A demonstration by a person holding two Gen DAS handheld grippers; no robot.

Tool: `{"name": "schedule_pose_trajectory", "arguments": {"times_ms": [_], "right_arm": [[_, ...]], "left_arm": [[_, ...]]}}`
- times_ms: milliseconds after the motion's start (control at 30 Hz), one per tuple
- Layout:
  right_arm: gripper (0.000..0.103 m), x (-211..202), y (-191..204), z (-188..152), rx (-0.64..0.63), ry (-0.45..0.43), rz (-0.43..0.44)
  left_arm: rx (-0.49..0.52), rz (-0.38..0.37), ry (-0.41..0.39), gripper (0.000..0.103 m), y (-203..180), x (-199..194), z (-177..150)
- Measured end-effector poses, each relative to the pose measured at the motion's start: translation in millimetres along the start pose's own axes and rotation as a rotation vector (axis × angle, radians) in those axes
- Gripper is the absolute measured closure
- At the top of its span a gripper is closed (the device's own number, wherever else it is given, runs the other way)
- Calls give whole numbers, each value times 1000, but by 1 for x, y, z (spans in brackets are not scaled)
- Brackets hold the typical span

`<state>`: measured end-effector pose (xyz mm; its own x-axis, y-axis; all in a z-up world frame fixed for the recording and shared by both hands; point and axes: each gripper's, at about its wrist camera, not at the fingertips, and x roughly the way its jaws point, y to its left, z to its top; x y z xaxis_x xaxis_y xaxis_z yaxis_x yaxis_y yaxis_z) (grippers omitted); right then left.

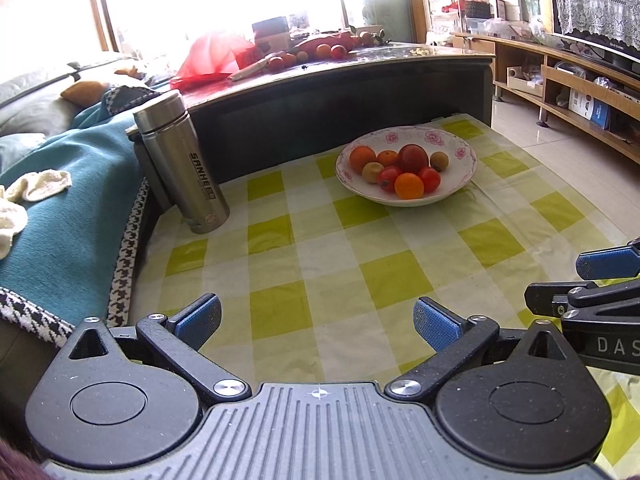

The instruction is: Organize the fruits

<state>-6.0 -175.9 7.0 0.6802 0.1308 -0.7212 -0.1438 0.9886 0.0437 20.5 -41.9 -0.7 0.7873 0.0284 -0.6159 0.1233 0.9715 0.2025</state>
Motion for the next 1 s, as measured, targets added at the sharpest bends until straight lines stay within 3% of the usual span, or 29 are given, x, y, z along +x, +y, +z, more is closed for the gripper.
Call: {"name": "schedule_pose_trajectory", "arguments": {"times_ms": [1000], "right_arm": [[51,-17,8,-18,-28,4,4]], "left_arm": [[30,9,5,0,-6,-20,-17]]}}
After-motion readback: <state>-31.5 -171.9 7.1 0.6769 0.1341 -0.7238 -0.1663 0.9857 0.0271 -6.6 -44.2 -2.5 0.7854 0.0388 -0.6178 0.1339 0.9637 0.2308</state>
